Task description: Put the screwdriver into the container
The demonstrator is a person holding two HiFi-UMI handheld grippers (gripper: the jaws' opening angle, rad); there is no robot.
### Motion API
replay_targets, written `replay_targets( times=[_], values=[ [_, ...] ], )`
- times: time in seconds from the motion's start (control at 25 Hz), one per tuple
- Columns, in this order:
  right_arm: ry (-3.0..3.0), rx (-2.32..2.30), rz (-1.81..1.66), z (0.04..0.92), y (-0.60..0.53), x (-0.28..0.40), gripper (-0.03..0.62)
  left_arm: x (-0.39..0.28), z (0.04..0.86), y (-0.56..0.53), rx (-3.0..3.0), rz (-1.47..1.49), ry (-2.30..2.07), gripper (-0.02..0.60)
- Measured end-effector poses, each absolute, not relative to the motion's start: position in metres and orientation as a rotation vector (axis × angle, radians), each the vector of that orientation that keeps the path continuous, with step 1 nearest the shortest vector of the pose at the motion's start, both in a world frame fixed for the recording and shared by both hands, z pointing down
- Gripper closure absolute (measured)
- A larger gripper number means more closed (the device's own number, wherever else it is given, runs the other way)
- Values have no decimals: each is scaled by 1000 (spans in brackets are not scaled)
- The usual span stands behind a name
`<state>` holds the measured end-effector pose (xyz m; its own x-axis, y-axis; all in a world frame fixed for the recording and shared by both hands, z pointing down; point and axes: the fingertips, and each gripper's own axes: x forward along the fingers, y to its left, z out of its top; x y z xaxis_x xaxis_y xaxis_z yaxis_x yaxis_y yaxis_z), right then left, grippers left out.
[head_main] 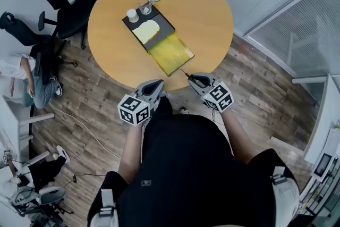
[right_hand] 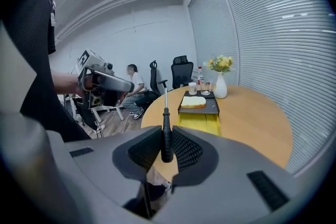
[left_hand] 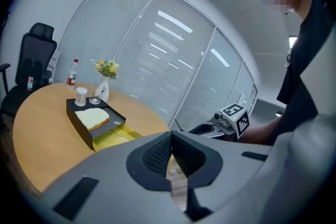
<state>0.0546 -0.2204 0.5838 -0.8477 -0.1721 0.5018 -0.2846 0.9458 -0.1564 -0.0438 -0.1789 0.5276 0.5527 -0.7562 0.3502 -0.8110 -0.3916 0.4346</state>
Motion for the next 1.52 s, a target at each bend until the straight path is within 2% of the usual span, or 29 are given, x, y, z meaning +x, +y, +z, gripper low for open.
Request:
replay_targets(
  times=[0.8, 1.52],
  values=[
    [-2483, 468, 318, 615, -260, -48, 537, -147, 543, -254, 2337, 197, -1049, 577],
    [-2368, 335, 222, 665, -307, -65, 537, -172, 564, -249, 2235, 176, -1156, 577]
  ],
)
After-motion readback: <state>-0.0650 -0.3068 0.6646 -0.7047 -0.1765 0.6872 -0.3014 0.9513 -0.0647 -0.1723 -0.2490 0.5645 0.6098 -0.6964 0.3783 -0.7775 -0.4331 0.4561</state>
